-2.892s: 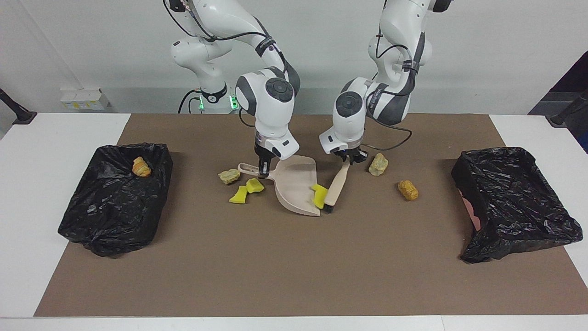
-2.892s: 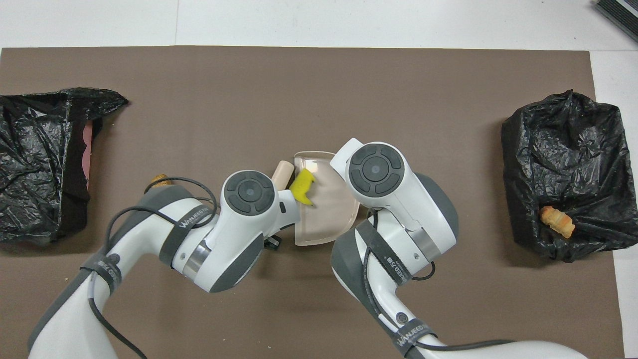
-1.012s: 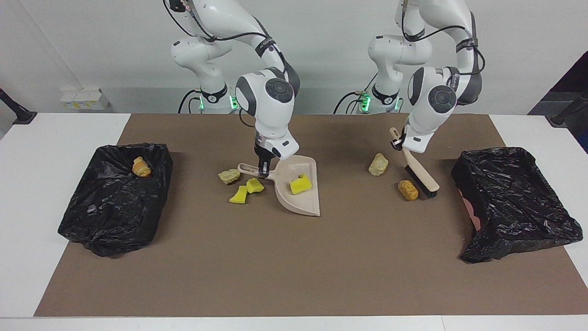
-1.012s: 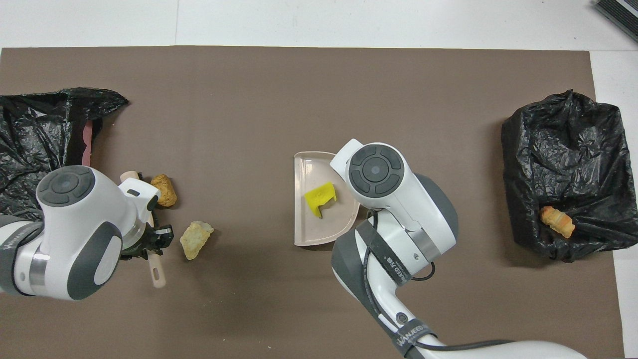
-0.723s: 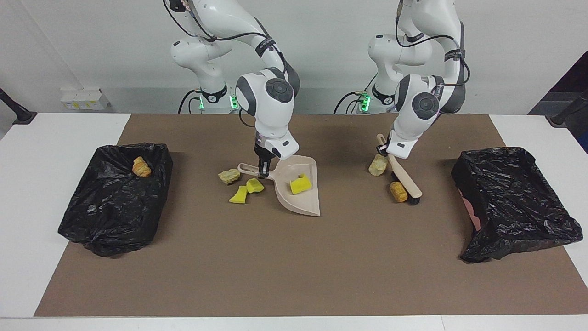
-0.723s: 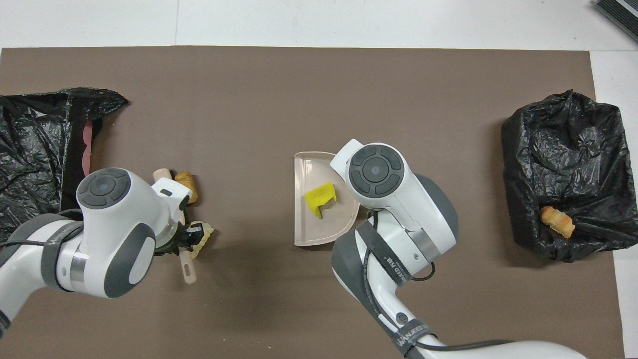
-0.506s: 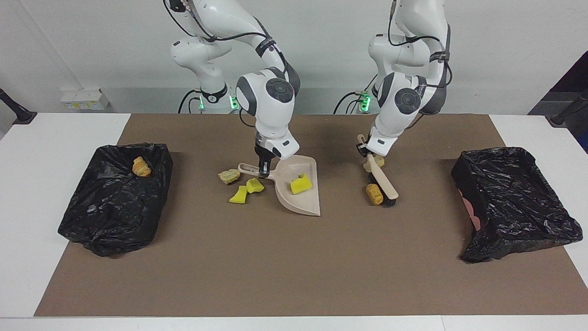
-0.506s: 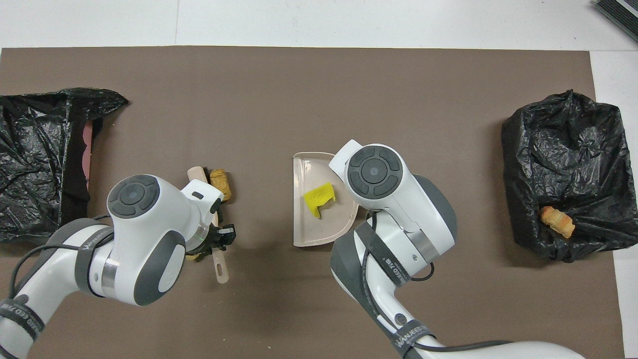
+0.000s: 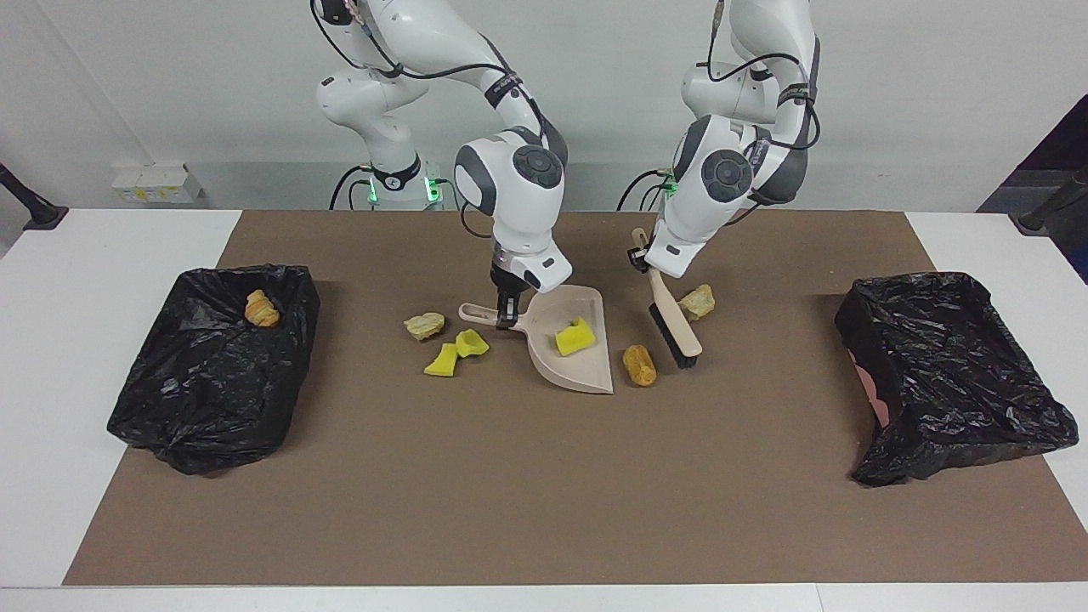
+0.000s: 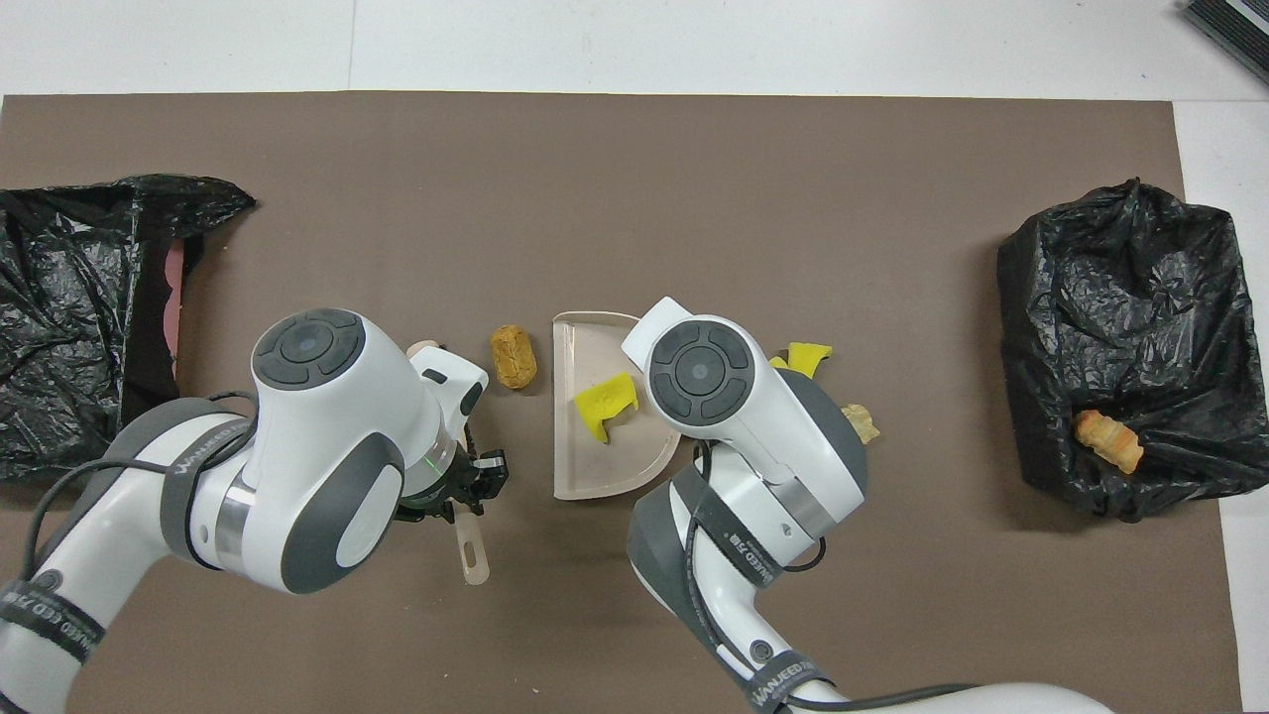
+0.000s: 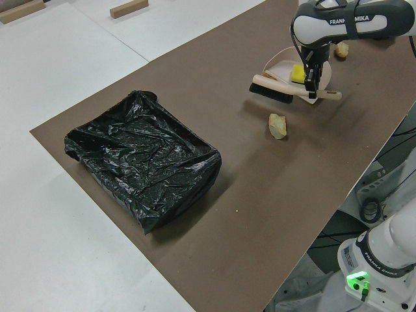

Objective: Sweep and dump trash in bin
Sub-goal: 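Brush the bread chunk and rock into the dustpan with the left gripper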

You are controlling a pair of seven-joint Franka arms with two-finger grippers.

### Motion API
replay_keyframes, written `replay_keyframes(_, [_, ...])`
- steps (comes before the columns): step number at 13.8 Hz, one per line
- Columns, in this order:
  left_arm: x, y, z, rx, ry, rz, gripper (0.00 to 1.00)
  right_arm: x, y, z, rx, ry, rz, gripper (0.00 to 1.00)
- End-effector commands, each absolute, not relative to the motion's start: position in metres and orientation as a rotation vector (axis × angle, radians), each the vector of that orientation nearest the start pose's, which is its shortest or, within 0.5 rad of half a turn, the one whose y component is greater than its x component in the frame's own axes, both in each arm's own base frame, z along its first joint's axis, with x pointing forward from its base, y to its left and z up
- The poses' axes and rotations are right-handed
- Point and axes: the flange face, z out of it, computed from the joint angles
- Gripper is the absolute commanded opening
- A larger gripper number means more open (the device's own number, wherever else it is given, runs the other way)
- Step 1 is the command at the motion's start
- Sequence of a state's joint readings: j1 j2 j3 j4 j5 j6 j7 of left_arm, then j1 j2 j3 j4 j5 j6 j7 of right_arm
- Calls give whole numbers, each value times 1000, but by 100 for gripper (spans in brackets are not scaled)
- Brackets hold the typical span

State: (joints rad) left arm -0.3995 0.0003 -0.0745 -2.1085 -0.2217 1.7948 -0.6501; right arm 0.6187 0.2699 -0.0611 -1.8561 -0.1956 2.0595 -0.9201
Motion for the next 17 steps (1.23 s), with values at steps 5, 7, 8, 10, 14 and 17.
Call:
replay_keyframes(5, [386, -216, 405, -2781, -743, 699, 0, 524, 320, 367, 2102, 2093, -125, 0])
replay_keyframes(7, [367, -205, 387, -2780, -892, 603, 0, 524, 320, 365, 2104, 2091, -132, 0])
replay_keyframes(8, [359, -200, 376, -2767, -962, 571, 0, 522, 321, 363, 2101, 2096, -138, 0])
replay_keyframes(10, [348, -193, 364, -2739, -1002, 569, 0, 521, 321, 361, 2102, 2095, -142, 0])
replay_keyframes(14, [371, -202, 348, -2825, -1098, 456, 0, 517, 328, 356, 2132, 2062, -144, 0])
replay_keyframes(17, [399, -217, 326, -2885, -1158, 390, 0, 517, 333, 355, 2127, 2068, -129, 0])
